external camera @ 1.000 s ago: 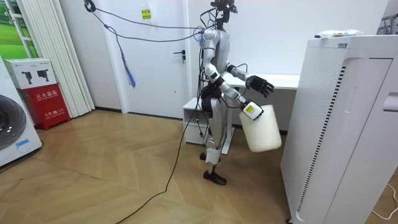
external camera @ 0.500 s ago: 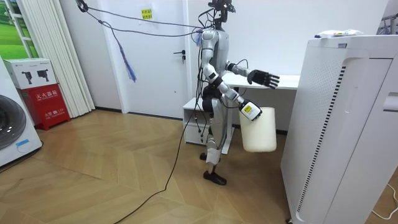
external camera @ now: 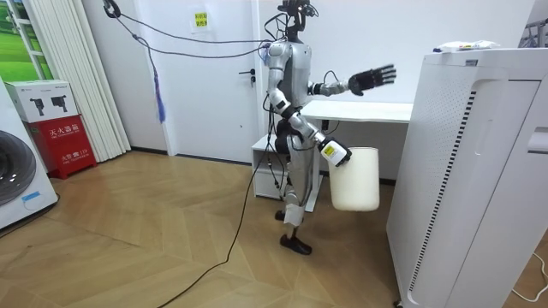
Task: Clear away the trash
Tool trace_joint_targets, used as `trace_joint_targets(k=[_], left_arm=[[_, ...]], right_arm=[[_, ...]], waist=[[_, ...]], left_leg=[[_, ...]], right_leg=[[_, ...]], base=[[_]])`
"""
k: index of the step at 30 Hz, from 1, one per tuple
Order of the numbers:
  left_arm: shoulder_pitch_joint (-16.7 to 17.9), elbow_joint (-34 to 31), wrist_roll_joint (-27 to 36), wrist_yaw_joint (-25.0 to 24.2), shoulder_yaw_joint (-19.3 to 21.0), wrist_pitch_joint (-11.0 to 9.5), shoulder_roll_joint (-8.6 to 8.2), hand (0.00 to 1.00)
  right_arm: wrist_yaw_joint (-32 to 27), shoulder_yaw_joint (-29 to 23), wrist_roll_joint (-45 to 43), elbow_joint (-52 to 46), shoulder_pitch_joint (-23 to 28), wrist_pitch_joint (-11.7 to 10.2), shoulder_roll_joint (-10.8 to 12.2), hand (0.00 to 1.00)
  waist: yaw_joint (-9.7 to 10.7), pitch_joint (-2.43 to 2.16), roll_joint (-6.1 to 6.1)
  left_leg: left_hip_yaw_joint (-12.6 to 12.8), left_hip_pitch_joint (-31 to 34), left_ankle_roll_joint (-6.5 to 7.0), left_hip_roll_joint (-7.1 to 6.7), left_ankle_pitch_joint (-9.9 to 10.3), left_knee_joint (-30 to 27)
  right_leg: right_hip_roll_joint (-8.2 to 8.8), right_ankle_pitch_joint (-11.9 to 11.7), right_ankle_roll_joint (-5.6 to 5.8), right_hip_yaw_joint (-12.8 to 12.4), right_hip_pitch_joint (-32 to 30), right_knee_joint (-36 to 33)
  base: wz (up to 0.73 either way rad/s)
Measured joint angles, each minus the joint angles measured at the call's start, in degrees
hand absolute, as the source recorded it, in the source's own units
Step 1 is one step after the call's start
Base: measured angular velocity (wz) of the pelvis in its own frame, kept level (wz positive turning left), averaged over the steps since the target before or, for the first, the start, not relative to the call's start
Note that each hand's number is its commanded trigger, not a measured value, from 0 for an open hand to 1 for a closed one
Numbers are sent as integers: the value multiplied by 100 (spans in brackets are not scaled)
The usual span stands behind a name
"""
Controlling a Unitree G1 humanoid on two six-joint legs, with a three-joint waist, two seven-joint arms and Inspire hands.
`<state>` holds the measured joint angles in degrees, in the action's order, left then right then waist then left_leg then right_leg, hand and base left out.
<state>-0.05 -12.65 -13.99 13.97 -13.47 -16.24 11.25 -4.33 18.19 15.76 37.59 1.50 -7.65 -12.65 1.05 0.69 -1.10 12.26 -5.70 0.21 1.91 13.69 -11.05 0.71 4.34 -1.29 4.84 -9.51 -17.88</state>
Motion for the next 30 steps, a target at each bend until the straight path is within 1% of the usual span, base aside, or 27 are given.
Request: trace_joint_targets(k=[1, 2, 5, 7, 8, 9, 10, 11, 12, 13, 14, 15, 16, 17, 18, 19, 20, 21, 22, 23, 24, 25, 26, 27, 28, 29, 30], left_arm=[[-20, -53, -213, 165, 68, -113, -43, 0], [-44, -54, -297, 231, 93, -163, -61, 0], [-61, -53, -489, 592, 160, -214, -108, 0], [-66, -53, -729, 976, 261, -296, -98, 0], [-66, -53, -839, 1074, 297, -326, -98, 0], [-67, -50, -986, 1232, 370, -427, -79, 0], [-94, -35, -1057, 1393, 426, -506, -21, 0], [-100, -32, -1073, 1469, 435, -515, 10, 0], [-101, -32, -1081, 1609, 450, -543, 54, 0], [-94, -32, -1181, 1758, 482, -594, 58, 0], [-88, -32, -1263, 1830, 503, -631, 61, 0], [-100, -28, -1470, 1950, 561, -716, 55, 0], [-187, -15, -1540, 1996, 576, -816, 59, 0], [-250, 8, -1552, 2028, 575, -882, 59, 0], [-336, 28, -1583, 2138, 578, -951, 64, 0], [-353, 28, -1585, 2260, 587, -1002, 80, 0], [-355, 27, -1601, 2373, 593, -1040, 84, 0], [-355, 27, -1639, 2421, 603, -1045, 85, 0], [-356, 27, -1770, 2477, 648, -1049, 84, 0], [-356, 28, -1859, 2517, 667, -1048, 86, 0], [-366, 21, -2050, 2638, 728, -1065, 87, 0], [-393, 21, -2197, 2722, 798, -1090, 96, 0], [-392, 20, -2265, 2760, 834, -1094, 96, 0], [-387, 20, -2392, 2830, 884, -1090, 102, 0], [-388, 16, -2518, 2882, 889, -1089, 144, 0], [-388, 16, -2584, 2914, 885, -1090, 167, 0], [-390, 17, -2679, 2934, 889, -1090, 195, 0]], right_arm=[[25, -5, -1, 38, 18, 0, 0, 100], [29, -22, -2, 53, 29, 0, 0, 100], [34, -106, 2, 147, 83, 0, 7, 100], [76, -94, -33, 197, 96, -2, 18, 100], [86, -94, -32, 201, 96, -5, 15, 100], [126, -106, -31, 207, 98, -5, 10, 100], [154, -104, -31, 225, 100, -6, 9, 100], [167, -102, -31, 231, 115, -8, 7, 100], [189, -102, -31, 231, 165, -56, -20, 100], [203, -103, -36, 229, 198, -95, -73, 100], [206, -102, -49, 229, 206, -99, -87, 100], [235, -130, -88, 232, 207, -106, -91, 100], [244, -174, -91, 235, 207, -108, -63, 100], [244, -189, -94, 243, 207, -108, -69, 100], [238, -196, -84, 268, 207, -108, -107, 100], [243, -192, 2, 281, 216, -108, -137, 100], [236, -195, 23, 282, 225, -108, -153, 100], [237, -194, 22, 292, 229, -108, -169, 100], [241, -192, 19, 345, 245, -107, -174, 100], [245, -188, 17, 372, 274, -106, -169, 100], [251, -184, 3, 374, 330, -106, -170, 100], [250, -188, -41, 374, 345, -106, -178, 100], [248, -192, -56, 374, 353, -106, -181, 100], [246, -203, -67, 371, 383, -106, -188, 100], [253, -199, -124, 371, 453, -106, -176, 100], [256, -202, -165, 371, 478, -106, -177, 100], [260, -224, -194, 371, 496, -106, -186, 100]], waist=[[5, 0, 0], [9, 0, 0], [16, 3, 3], [-78, 15, -3], [-102, 18, -8], [-114, 31, -23], [-113, 52, 2], [-114, 60, 24], [-126, 59, 29], [-151, 67, -43], [-167, 84, -24], [-179, 77, -54], [-137, 70, -63], [-141, 77, -52], [-194, 89, -29], [-244, 88, -19], [-278, 77, -32], [-292, 69, -45], [-309, 62, -34], [-332, 30, -6], [-410, -50, -32], [-449, -35, 24], [-475, -40, 45], [-538, -32, 42], [-551, -34, 104], [-533, -28, 118], [-489, -24, 132]], left_leg=[[26, -9, -12, 16, 9, -7], [28, -22, -17, 26, 14, -18], [55, -137, -55, 86, 68, -58], [233, -191, -117, 190, 218, -246], [286, -182, -138, 252, 283, -348], [332, -146, -186, 320, 446, -637], [345, -66, -240, 384, 538, -1037], [350, 4, -249, 410, 543, -1310], [342, 233, -259, 501, 530, -2022], [265, 511, -282, 650, 454, -2801], [190, 678, -282, 693, 355, -3180], [-89, 997, -296, 680, 213, -3679], [-297, 1290, -185, 558, 285, -3694], [-361, 1444, -165, 517, 296, -3620], [-417, 1731, -180, 398, 288, -3336], [-489, 1935, -232, 288, 240, -2769], [-639, 2102, -286, 200, 70, -2095], [-741, 2134, -282, 153, -64, -1751], [-1001, 2162, -264, 117, -388, -1119], [-1085, 2147, -282, 90, -567, -970], [-1132, 2039, -246, 14, -877, -844], [-1117, 1947, -206, -46, -985, -812], [-1114, 1917, -184, -73, -1015, -811], [-1114, 1877, -86, -119, -1161, -856], [-1116, 1829, -40, -179, -1093, -871], [-1126, 1806, -16, -195, -1065, -877], [-1144, 1789, 40, -237, -1015, -902]], right_leg=[[-14, -2, -5, 0, 11, 6], [-20, -4, -8, 1, 16, 12], [-55, 31, -46, 65, 115, 9], [-93, 130, -125, 196, 103, -111], [-98, 194, -146, 238, 81, -198], [-106, 354, -196, 322, 49, -393], [-123, 564, -196, 282, -1, -607], [-120, 638, -200, 237, -1, -700], [-155, 754, -224, 111, 15, -833], [-219, 832, -265, -44, 54, -934], [-277, 862, -291, -143, 89, -987], [-336, 903, -349, -298, 115, -1053], [-339, 923, -376, -368, 130, -1064], [-332, 940, -364, -417, 133, -1068], [-335, 958, -337, -569, 152, -1057], [-341, 973, -322, -725, 184, -1037], [-341, 988, -308, -809, 222, -1006], [-342, 999, -303, -816, 231, -991], [-369, 1082, -272, -899, 284, -1012], [-376, 1136, -244, -963, 295, -1042], [-373, 1220, -160, -1040, 321, -1100], [-347, 1263, -100, -1070, 372, -1088], [-304, 1279, -86, -997, 386, -1076], [-178, 1281, -83, -720, 444, -998], [-59, 1301, -52, -546, 542, -898], [-11, 1308, -39, -505, 606, -825], [95, 1330, -6, -437, 687, -741]], base=[[-15], [-8], [-9], [-36], [-38], [-26], [-22], [-21], [-34], [-43], [-57], [-46], [-40], [-44], [-65], [-84], [-66], [-57], [-45], [-55], [-52], [-47], [-42], [-29], [-13], [15], [21]])
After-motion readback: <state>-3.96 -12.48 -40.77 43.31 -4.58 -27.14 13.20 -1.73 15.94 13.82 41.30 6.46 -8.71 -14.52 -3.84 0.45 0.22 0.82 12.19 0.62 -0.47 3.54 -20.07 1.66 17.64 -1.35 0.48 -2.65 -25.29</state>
